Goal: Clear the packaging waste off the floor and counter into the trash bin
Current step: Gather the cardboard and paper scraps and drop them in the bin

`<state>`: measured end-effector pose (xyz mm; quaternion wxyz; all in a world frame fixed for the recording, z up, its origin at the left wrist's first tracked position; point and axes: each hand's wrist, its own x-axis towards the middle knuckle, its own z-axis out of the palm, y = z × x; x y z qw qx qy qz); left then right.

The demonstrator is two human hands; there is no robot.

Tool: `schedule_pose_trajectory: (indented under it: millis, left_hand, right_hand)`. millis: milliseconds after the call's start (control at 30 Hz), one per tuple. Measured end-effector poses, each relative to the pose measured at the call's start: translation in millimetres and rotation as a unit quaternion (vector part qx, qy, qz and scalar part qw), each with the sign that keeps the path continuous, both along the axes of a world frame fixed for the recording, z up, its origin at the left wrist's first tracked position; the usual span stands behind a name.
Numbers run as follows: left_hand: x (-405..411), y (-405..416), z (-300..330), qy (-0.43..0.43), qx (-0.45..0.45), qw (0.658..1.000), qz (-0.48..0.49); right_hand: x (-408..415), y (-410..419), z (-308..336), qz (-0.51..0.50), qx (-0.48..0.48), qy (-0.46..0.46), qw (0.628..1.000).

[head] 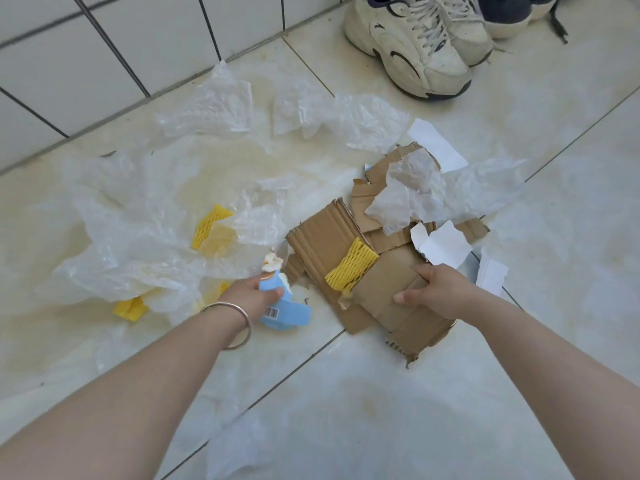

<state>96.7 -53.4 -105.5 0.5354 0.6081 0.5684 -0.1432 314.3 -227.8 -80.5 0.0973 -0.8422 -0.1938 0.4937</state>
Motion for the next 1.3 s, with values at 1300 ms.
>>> schedule_pose_trajectory:
  millis: [1300]
  left_hand:
    - [22.4,1.0,-13.7,0.102,0.212,0.949,-0.211]
  right_hand:
    - [-18.9,-1.8,1.3,0.325,0.114,-0.444,0.827]
